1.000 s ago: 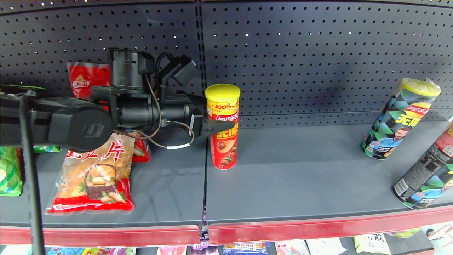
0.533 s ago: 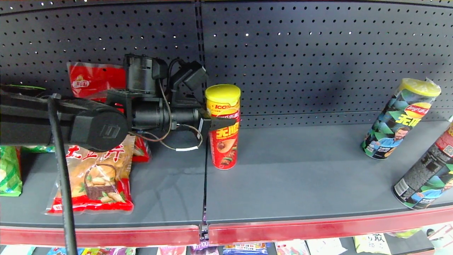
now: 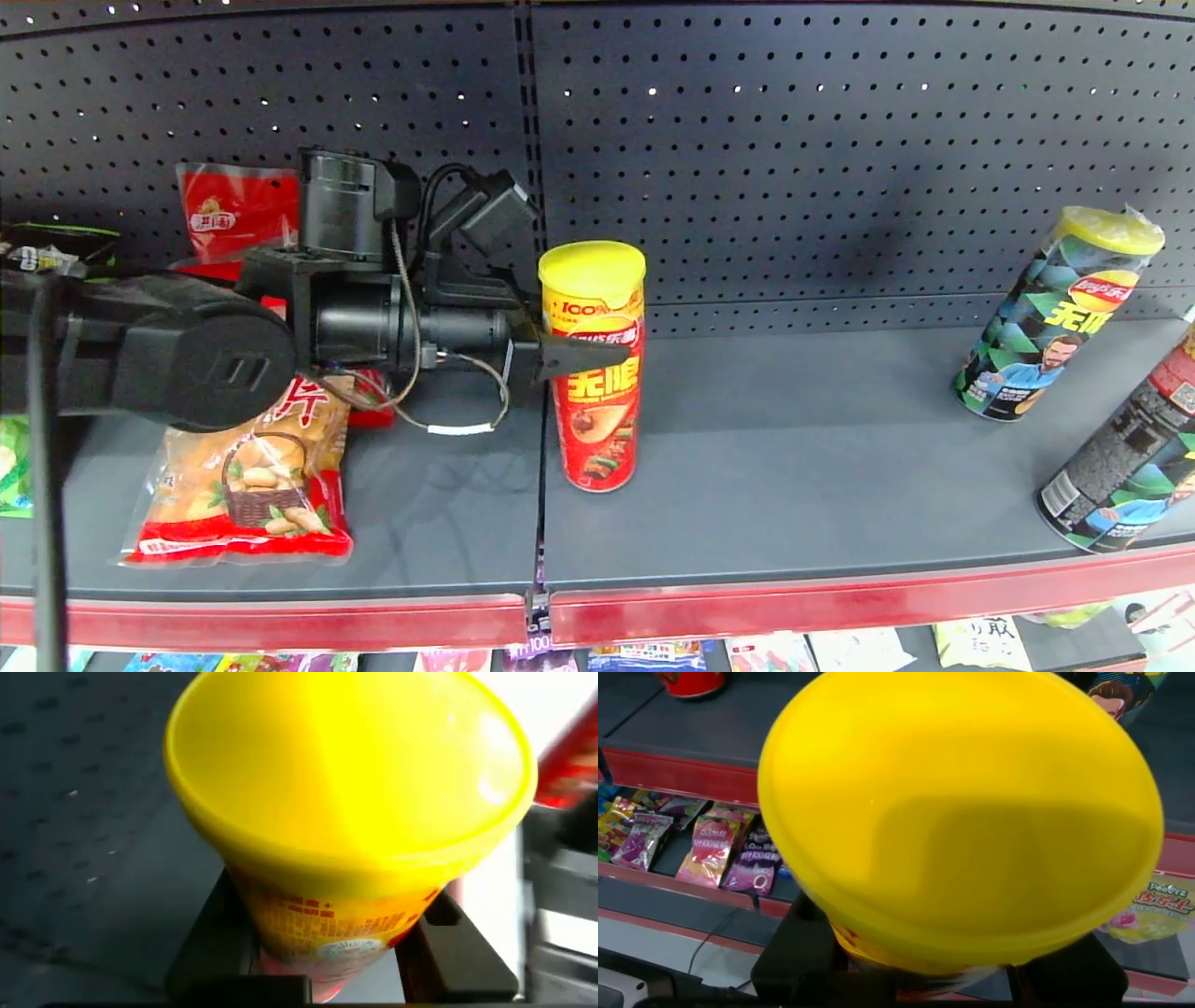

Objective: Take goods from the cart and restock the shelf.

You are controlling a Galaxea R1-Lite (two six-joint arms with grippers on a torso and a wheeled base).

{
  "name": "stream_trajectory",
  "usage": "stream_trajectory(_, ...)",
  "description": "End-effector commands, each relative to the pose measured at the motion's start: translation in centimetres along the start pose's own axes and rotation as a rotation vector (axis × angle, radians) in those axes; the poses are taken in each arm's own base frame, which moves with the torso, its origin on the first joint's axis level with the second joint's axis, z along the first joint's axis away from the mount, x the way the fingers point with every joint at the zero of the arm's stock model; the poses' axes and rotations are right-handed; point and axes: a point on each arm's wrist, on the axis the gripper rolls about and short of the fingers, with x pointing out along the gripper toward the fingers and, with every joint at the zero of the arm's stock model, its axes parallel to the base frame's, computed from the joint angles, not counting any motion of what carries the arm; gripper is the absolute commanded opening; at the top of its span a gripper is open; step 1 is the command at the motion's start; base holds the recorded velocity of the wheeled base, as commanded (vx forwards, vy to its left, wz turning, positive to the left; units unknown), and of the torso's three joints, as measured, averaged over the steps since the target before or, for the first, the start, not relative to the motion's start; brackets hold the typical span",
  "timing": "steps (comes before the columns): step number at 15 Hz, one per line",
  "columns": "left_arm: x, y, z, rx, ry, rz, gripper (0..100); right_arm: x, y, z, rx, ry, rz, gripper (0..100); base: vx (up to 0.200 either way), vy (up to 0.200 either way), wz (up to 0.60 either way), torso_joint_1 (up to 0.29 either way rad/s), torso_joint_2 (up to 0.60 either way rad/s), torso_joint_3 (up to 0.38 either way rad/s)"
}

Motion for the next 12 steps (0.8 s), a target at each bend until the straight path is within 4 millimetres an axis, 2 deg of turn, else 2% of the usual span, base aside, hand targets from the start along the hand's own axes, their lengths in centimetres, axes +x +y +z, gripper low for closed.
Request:
stream_trajectory(1, -1.0, -2.7, 0.8, 0.022, -0.018, -0.052, 0, 0.1, 0.0, 0.0, 0.0, 0.003, 0.002, 0, 0.0, 0.0, 0.0, 0.0, 0.0, 0.0)
stream_trajectory(3, -0.6, -4.1, 0.3, 0.021, -0.004, -0.089, 0, 0.1, 0.0, 0.1, -0.001, 0.006, 0.005, 0, 0.0, 0.0, 0.0, 0.0, 0.0, 0.0)
stream_trajectory(6, -0.1, -5.0, -0.2, 0.014, 0.015, -0.111, 0, 0.0, 0.0, 0.1, -0.002, 0.002, 0.003, 0, 0.0, 0.0, 0.0, 0.0, 0.0, 0.0)
stream_trajectory(12, -0.2, -5.5, -1.4, 0.044, 0.042, -0.13, 0, 0.0, 0.0, 0.1, -0.002, 0.002, 0.003, 0, 0.0, 0.0, 0.0, 0.0, 0.0, 0.0)
